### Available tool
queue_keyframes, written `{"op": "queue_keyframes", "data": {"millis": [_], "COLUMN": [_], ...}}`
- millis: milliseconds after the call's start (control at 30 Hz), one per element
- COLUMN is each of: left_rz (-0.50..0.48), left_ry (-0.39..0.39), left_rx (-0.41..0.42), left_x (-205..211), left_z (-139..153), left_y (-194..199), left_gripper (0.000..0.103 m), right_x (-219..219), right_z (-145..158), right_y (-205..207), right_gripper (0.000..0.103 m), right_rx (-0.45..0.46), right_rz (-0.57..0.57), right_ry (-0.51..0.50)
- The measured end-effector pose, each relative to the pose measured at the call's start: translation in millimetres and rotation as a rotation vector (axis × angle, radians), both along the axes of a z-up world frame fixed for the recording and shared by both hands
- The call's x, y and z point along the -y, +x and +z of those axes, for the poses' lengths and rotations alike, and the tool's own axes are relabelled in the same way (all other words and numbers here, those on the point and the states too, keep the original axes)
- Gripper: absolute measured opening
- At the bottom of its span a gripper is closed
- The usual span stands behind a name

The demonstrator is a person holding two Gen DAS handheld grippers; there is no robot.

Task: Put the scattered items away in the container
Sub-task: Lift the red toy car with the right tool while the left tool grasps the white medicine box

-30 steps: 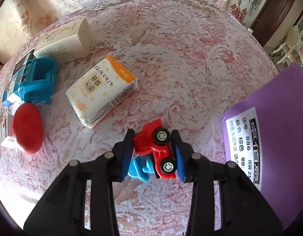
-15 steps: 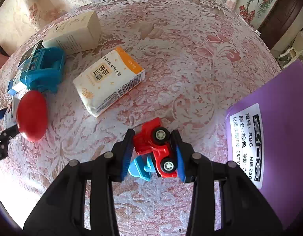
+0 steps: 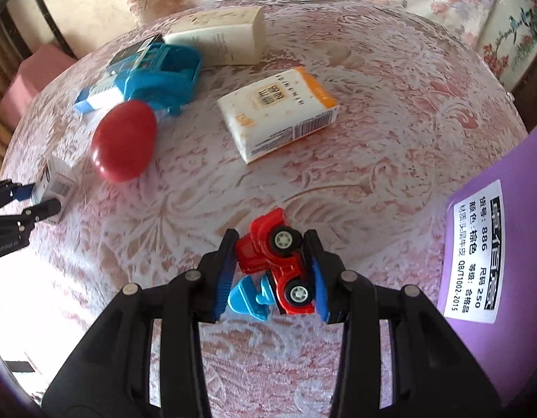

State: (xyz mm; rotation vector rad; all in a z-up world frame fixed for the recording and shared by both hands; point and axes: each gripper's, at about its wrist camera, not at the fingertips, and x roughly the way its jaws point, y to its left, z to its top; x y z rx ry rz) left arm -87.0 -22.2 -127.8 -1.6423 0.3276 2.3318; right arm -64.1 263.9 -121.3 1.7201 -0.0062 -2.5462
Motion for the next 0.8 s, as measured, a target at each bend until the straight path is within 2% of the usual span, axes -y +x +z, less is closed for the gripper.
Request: {"op": "queue_keyframes", "data": {"millis": [67, 200, 433, 533, 667, 800], "left_rz": [0.038, 0.064, 0.062, 0.088, 0.100, 0.103], "left_ry": [-0.008, -0.003, -0.026, 0.001, 0.026, 0.037], "left_rx": [0.020, 0.010, 0.019, 0.019, 0.012, 0.006], "left_x": [0.5, 0.1, -7.3, -5.5, -2.3, 1.2], "left_z": [-0.7, 1.3, -7.6, -9.2, -7.7, -4.2], "left_y": [-4.9, -11.3, -19.3, -19.9, -19.0, -19.2], "left_gripper": [0.061, 0.068, 0.069, 0.069, 0.064, 0.044], "right_x": [0.0, -2.3, 2.5, 8.6, 11.0, 10.0], "right_z": [-0.2, 1.3, -2.6, -4.2, -5.3, -7.2], "right_y": [0.2, -0.8, -4.8, -5.2, -6.8, -9.0], "right_gripper": [0.045, 0.048, 0.048, 0.047, 0.042, 0.041], "right_rx": [0.007, 0.018, 0.032, 0.026, 0.016, 0.012], "right_rz": [-0.001, -0.019, -0.039, -0.037, -0.042, -0.037], "right_ry": [-0.006, -0.034, 0.011, 0.052, 0.079, 0.093]}}
